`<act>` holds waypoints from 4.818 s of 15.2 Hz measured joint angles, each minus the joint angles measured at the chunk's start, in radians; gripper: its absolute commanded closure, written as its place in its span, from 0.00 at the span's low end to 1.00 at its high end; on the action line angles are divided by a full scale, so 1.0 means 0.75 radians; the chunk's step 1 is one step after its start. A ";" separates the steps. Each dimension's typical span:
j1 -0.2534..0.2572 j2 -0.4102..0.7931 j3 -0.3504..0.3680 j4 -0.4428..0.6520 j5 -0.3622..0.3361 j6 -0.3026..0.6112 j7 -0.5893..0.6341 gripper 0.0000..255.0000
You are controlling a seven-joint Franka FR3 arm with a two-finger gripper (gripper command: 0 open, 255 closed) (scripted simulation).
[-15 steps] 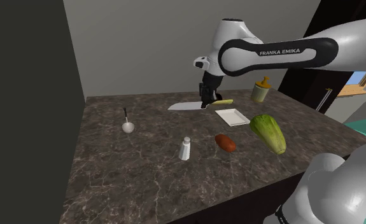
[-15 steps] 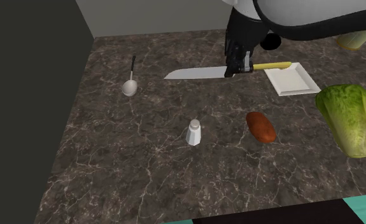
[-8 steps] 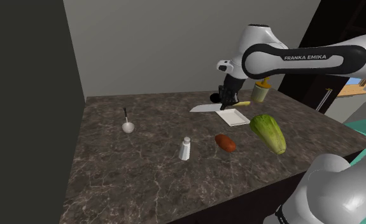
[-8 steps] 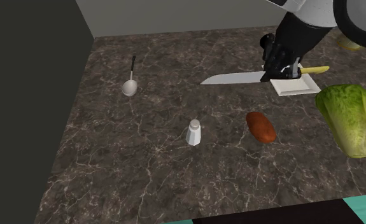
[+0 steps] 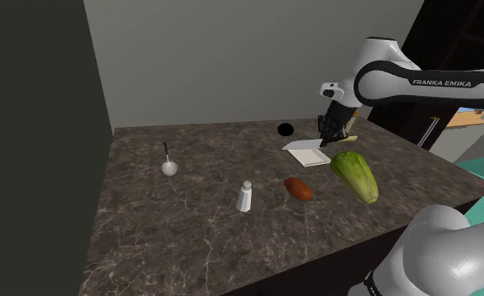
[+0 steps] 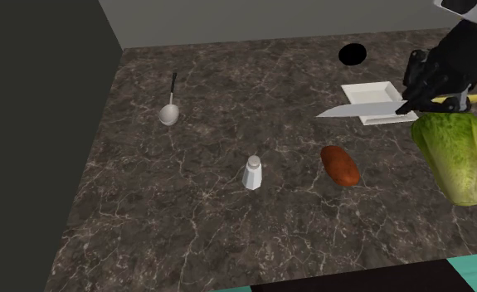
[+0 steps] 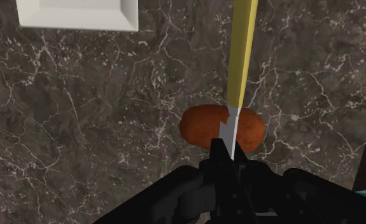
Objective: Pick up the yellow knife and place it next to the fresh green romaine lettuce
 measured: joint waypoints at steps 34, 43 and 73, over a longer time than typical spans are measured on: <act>-0.172 -0.007 -1.024 0.469 -0.402 -0.170 -1.093 1.00; -0.134 0.012 -1.168 0.428 -0.444 -0.058 -1.148 1.00; 0.068 0.084 -1.626 0.136 -0.617 0.440 -1.118 1.00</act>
